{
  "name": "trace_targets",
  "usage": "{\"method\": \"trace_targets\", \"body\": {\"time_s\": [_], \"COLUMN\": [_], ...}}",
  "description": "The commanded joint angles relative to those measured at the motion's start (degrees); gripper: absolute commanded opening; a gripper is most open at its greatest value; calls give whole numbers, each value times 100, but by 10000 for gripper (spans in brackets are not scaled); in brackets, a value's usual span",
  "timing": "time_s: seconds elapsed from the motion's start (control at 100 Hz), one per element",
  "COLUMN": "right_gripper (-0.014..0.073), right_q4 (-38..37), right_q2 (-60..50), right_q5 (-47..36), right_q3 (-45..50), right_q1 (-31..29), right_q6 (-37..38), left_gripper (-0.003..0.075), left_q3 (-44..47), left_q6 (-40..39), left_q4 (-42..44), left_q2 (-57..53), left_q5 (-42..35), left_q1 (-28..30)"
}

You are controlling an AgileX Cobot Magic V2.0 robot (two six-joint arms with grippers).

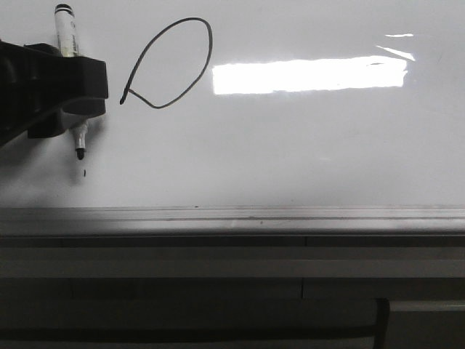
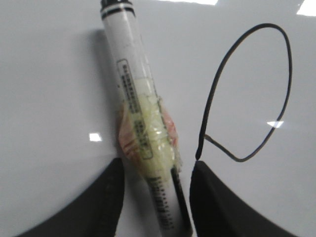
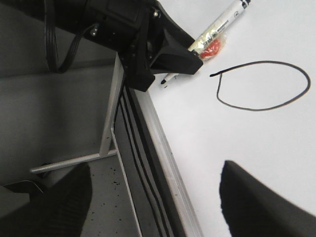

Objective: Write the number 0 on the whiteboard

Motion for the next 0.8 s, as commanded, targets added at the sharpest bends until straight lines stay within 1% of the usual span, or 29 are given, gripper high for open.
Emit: {"method": "trace_targets", "body": {"time_s": [0.0, 0.13, 0.28, 0.33, 0.43, 0.44, 0.5, 0.57, 0.59, 0.61, 0.62, 0.64, 0.66, 0.68, 0.7, 0.72, 0.74, 0.75, 0.78, 0.79], "right_gripper": [463, 463, 461, 441, 360, 339, 286, 192, 142, 114, 85, 55, -4, -33, -74, -72, -66, -64, -60, -58], "right_q4": [-183, -295, -443, -456, -470, -470, -470, -470, -494, -494, -494, -494, -494, -494, -494, -494, -504, -504, -504, -504], "right_q2": [-126, -351, -689, -849, -1176, -1228, -1447, -1742, -1833, -1926, -1959, -2062, -2168, -2276, -2349, -2463, -2618, -2657, -2816, -2856], "right_q5": [-350, -389, -389, -401, -411, -411, -400, -413, -413, -413, -413, -413, -399, -399, -399, -410, -420, -420, -420, -420], "right_q3": [-144, -48, 167, 264, 538, 578, 741, 960, 1024, 1063, 1104, 1166, 1228, 1273, 1341, 1415, 1513, 1513, 1610, 1659], "right_q1": [-21, -21, -21, -21, -21, -21, -21, -21, -21, -21, -21, -21, -21, -21, -21, -21, -21, -21, -21, -21], "right_q6": [-1, -1, -1, -1, -1, -1, 9, 221, 340, 428, 454, 514, 558, 585, 604, 667, 760, 778, 838, 851], "left_gripper": [309, 309, 309, 309, 303, 303, 303, 302, 298, 291, 281, 260, 233, 211, 162, 136, 81, 81, 9, -4], "left_q3": [-127, -127, -127, -127, -127, -127, -127, -127, -127, -127, -127, -127, -127, -127, -127, -127, -127, -127, -116, -116], "left_q6": [123, 416, 584, 751, 878, 878, 919, 1006, 1014, 1028, 1046, 1115, 1225, 1317, 1502, 1588, 1742, 1742, 1904, 1934], "left_q4": [-77, -77, -17, 152, 177, 177, 177, 177, 177, 177, 181, 206, 216, 214, 214, 214, 214, 214, 214, 214], "left_q2": [-158, -369, -717, -844, -1101, -1133, -1265, -1446, -1515, -1550, -1567, -1616, -1678, -1707, -1752, -1798, -1842, -1857, -1917, -1946], "left_q5": [-208, -48, 426, 632, 954, 989, 1149, 1386, 1466, 1518, 1542, 1620, 1747, 1817, 1909, 2001, 2079, 2105, 2173, 2195], "left_q1": [-5, -5, -5, -5, -5, -5, -5, -5, -5, -5, -5, -5, -5, -5, -5, -5, -5, -5, -5, -5]}}
